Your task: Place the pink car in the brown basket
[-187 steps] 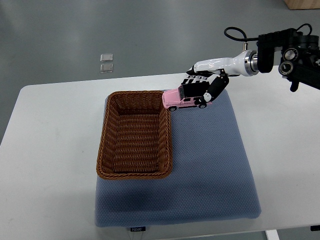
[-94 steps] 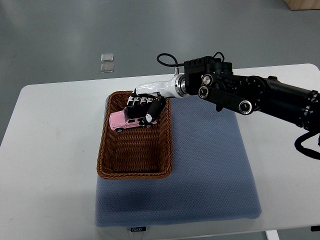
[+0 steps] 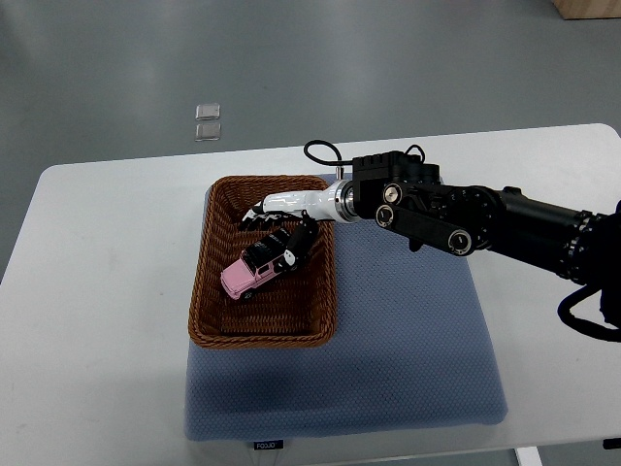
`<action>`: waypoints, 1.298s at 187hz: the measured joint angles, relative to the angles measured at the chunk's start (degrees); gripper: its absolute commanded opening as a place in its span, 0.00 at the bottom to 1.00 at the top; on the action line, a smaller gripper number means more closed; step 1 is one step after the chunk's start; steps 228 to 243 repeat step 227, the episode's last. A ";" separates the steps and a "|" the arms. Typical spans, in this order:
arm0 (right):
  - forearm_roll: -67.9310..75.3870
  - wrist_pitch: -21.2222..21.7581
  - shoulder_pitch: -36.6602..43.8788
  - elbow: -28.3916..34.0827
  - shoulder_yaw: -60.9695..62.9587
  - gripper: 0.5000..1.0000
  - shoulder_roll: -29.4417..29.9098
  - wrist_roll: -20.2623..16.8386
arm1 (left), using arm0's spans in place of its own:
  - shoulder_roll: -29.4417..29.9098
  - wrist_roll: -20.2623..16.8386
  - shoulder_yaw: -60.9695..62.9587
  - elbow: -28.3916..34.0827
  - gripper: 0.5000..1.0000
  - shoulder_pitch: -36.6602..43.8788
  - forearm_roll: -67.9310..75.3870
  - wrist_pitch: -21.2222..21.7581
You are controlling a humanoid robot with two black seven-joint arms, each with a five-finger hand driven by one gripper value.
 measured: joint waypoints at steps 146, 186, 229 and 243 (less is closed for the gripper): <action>53.21 0.49 -25.83 -7.43 54.76 0.81 -5.05 11.17 | 0.00 0.00 0.21 -0.25 1.00 0.00 0.00 0.02; 59.87 2.89 -27.87 -10.78 54.73 0.81 -2.94 12.89 | 0.00 0.00 0.49 -0.09 1.00 0.00 -0.01 -0.02; 59.99 3.96 -28.26 -10.87 54.35 0.81 -2.44 13.00 | 0.00 0.00 0.52 -0.27 1.00 0.00 -0.01 -0.02; 59.99 3.96 -28.26 -10.87 54.35 0.81 -2.44 13.00 | 0.00 0.00 0.52 -0.27 1.00 0.00 -0.01 -0.02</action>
